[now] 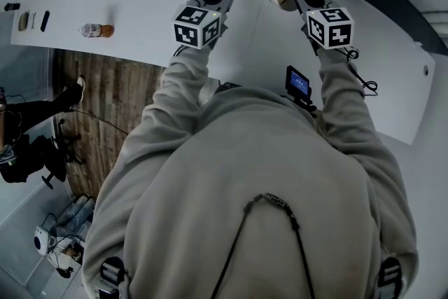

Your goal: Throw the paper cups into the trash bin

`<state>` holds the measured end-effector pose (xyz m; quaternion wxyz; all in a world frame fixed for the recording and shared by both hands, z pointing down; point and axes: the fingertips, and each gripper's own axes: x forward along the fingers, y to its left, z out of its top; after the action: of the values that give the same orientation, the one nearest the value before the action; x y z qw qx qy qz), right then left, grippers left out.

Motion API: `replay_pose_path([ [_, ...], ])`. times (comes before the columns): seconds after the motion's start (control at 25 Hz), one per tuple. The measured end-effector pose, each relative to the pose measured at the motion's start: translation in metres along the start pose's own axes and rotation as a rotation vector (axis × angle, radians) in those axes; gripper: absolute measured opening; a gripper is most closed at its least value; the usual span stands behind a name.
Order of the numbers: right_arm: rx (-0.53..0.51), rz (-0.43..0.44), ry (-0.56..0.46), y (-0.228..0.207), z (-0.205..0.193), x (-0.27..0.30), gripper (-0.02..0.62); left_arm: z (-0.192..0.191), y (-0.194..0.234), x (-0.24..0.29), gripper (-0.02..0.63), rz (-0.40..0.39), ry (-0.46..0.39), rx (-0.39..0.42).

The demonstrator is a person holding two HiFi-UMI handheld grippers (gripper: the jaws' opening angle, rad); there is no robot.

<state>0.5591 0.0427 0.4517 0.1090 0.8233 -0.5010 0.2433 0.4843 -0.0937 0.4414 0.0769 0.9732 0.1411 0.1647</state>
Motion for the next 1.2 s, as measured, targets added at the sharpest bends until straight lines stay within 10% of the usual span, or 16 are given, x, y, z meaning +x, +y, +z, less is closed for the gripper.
replay_pose_path([
  [0.64, -0.011, 0.082, -0.023, 0.001, -0.004, -0.007, 0.040, -0.006, -0.007, -0.012, 0.003, 0.067, 0.007, -0.013],
  [1.2, -0.117, 0.346, 0.012, 0.097, 0.008, 0.016, 0.039, -0.034, -0.004, -0.127, 0.003, 0.345, -0.008, -0.123],
])
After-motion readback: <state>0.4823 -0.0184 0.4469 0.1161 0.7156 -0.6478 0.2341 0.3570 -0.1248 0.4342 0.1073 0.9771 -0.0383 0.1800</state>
